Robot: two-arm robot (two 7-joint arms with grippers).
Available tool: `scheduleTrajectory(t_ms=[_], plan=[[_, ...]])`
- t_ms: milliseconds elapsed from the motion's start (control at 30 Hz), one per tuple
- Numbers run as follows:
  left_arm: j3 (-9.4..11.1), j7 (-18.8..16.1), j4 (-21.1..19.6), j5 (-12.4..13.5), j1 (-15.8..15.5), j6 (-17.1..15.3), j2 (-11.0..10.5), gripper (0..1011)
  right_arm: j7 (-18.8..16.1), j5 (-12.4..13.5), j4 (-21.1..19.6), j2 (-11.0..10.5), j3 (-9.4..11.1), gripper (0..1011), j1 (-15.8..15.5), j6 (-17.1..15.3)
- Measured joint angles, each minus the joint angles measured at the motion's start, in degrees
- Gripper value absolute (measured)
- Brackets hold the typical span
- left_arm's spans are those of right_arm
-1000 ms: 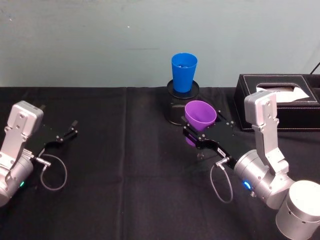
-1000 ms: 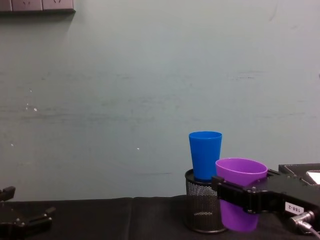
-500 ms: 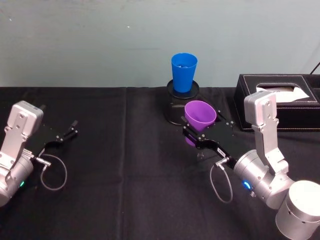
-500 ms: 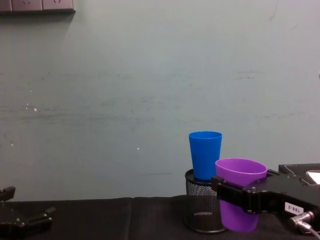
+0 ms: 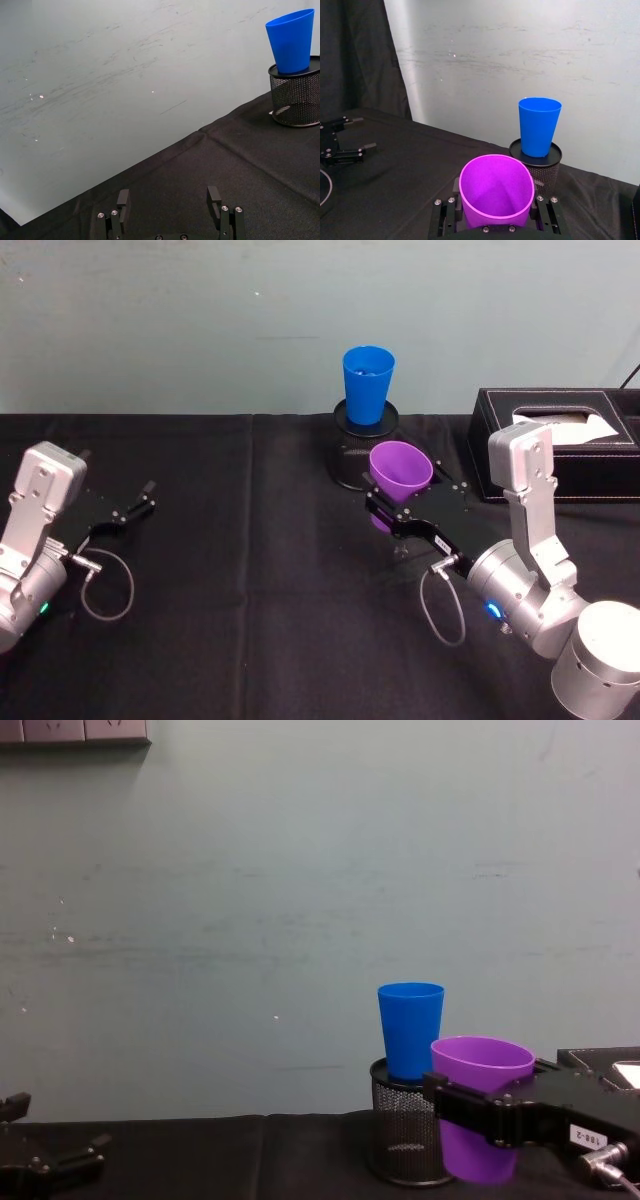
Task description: Pick up one cup with a gripper and tap it against the other cup.
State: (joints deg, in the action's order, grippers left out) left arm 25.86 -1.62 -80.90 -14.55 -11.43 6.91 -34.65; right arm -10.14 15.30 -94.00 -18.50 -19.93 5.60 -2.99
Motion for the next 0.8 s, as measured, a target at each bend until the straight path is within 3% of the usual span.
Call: scheduleTrajectory(t_ms=[800], plan=[[0.0, 0.0, 0.0, 0.0, 0.0, 0.0, 0.0, 1000, 0.0, 0.0, 0.0, 0.0, 0.0, 717, 0.0, 0.0]])
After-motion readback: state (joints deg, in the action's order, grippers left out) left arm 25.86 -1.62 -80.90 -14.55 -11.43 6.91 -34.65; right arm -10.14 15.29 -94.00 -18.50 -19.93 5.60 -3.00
